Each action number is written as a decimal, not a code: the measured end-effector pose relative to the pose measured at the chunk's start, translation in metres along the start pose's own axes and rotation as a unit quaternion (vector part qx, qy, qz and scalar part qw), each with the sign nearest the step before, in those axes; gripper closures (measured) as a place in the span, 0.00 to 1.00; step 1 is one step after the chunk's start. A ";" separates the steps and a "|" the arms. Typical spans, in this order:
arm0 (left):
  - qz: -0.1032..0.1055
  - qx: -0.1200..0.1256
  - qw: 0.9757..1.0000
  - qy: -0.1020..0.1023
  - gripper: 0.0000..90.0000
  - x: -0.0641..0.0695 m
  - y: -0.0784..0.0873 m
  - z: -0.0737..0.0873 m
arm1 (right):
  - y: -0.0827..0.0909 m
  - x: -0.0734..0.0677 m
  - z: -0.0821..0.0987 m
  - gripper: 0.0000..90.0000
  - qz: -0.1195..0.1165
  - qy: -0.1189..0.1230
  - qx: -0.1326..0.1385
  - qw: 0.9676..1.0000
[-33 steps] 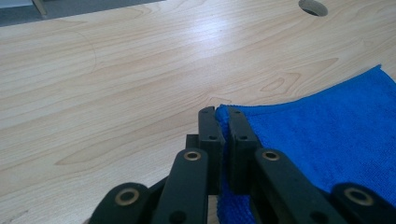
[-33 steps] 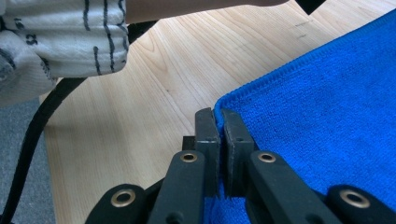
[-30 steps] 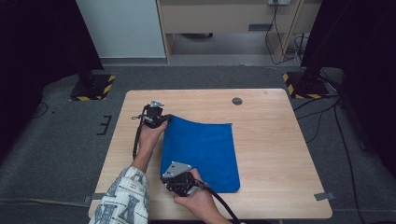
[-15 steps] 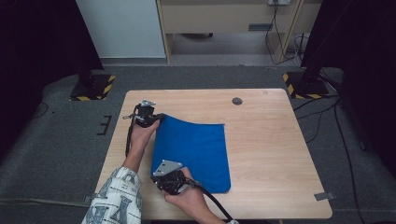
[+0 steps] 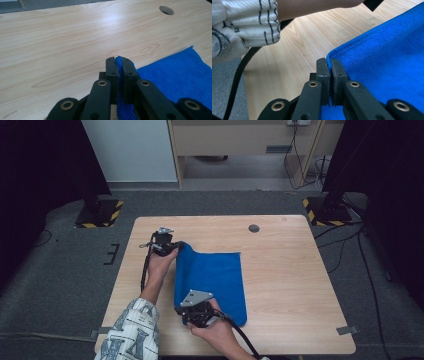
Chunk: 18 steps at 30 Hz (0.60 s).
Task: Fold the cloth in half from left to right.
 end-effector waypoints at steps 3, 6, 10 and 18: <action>0.002 0.005 1.000 -0.003 0.95 0.009 -0.003 -0.006 | 0.008 0.006 0.004 0.97 0.004 0.004 -0.004 1.000; 0.005 0.004 1.000 -0.007 0.95 0.015 -0.006 -0.010 | 0.014 0.010 0.007 0.97 0.008 0.004 -0.003 1.000; 0.015 0.007 1.000 -0.008 0.95 0.031 -0.016 -0.019 | 0.026 0.017 0.013 0.97 0.014 0.002 -0.003 1.000; 0.018 0.005 1.000 -0.010 0.95 0.055 -0.032 -0.029 | 0.046 0.032 0.020 0.97 0.024 -0.004 0.001 1.000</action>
Point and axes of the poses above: each handheld gripper's, and its own axes: y roughly backward along the jaws, z roughly out of its underside, x roughly to its right, the point moved 8 cm from there along -y, roughly forward along the jaws, and after that the axes turned 11 degrees about -y, right-handed, at the moved point
